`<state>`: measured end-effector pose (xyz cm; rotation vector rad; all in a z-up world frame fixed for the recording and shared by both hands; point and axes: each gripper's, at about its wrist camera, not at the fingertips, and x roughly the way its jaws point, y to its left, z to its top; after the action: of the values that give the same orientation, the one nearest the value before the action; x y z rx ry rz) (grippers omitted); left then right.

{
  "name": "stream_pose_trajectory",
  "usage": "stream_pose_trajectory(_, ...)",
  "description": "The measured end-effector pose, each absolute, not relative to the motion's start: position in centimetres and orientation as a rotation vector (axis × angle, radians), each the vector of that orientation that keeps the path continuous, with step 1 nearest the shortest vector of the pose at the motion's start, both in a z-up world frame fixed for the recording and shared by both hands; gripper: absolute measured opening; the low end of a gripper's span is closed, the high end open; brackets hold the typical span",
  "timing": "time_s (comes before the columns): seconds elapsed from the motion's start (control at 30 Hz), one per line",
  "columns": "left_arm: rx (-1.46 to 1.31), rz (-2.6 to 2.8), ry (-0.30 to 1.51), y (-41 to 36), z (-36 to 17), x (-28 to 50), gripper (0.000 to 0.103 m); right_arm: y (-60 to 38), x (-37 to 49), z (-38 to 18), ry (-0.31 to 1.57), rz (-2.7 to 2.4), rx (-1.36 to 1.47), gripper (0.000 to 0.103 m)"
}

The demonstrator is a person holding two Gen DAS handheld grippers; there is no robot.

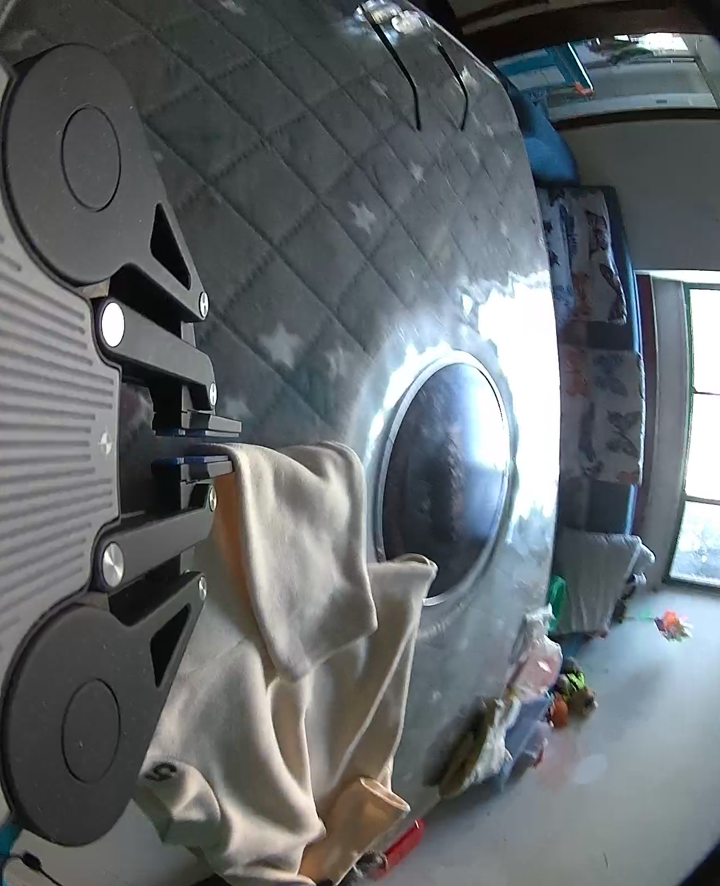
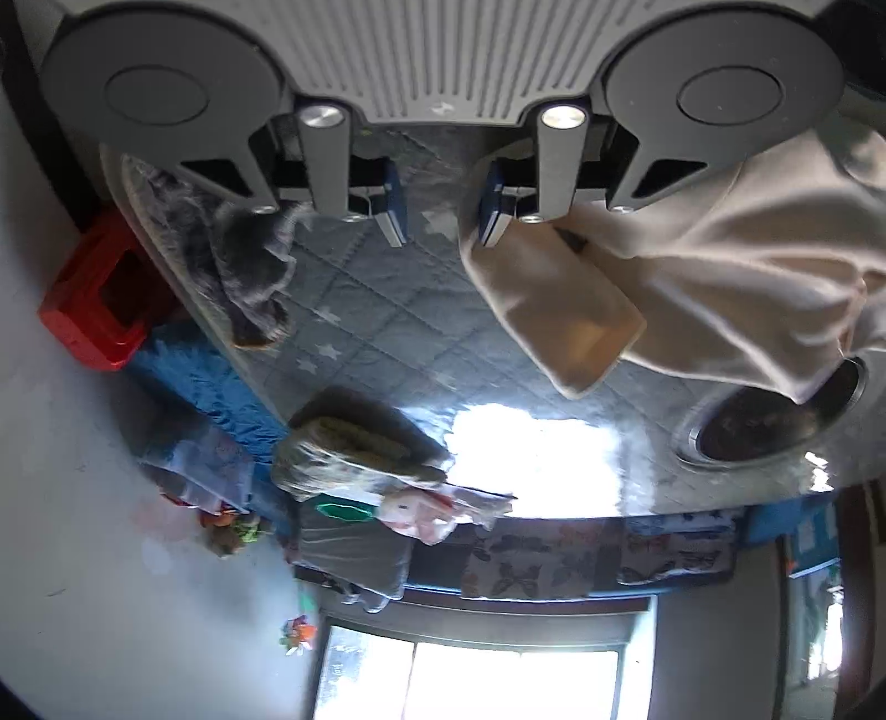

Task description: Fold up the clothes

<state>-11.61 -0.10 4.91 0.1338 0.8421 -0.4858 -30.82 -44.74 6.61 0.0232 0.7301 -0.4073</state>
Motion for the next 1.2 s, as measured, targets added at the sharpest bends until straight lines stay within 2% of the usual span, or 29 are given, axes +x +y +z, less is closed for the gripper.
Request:
stream_pose_trajectory(0.1,0.135,-0.466,0.856,0.2,5.0,-11.2,0.017,-44.2,-30.1,7.6,0.688,-0.369,0.019,0.029)
stream_pose_trajectory(0.27,0.176,-0.451,0.852,0.4,5.1,-11.2,0.040,-42.0,-27.7,7.6,0.659,-0.231,-0.005,0.029)
stream_pose_trajectory(0.3,0.185,-0.445,0.854,0.5,5.2,-11.1,0.051,-41.4,-26.9,7.1,0.663,-0.197,-0.021,0.029)
stream_pose_trajectory(0.33,0.191,-0.436,0.853,0.7,5.2,-11.1,0.055,-40.8,-26.3,6.7,0.668,-0.176,-0.041,0.029)
stream_pose_trajectory(0.6,0.200,-0.429,0.828,0.4,6.4,-10.1,0.057,-39.4,-22.7,4.0,0.732,-0.115,-0.120,0.028)
stream_pose_trajectory(0.8,0.209,-0.456,0.807,-0.7,7.1,-8.8,0.068,-43.1,-23.5,3.2,0.776,-0.272,-0.121,0.030)
stream_pose_trajectory(0.9,0.213,-0.438,0.824,-0.4,6.9,-8.4,0.077,-45.1,-23.9,3.3,0.790,-0.362,-0.102,0.032)
stream_pose_trajectory(1.2,0.149,-0.446,0.868,1.2,6.7,-8.5,0.077,-45.5,-23.7,6.0,0.676,-0.286,-0.002,0.032)
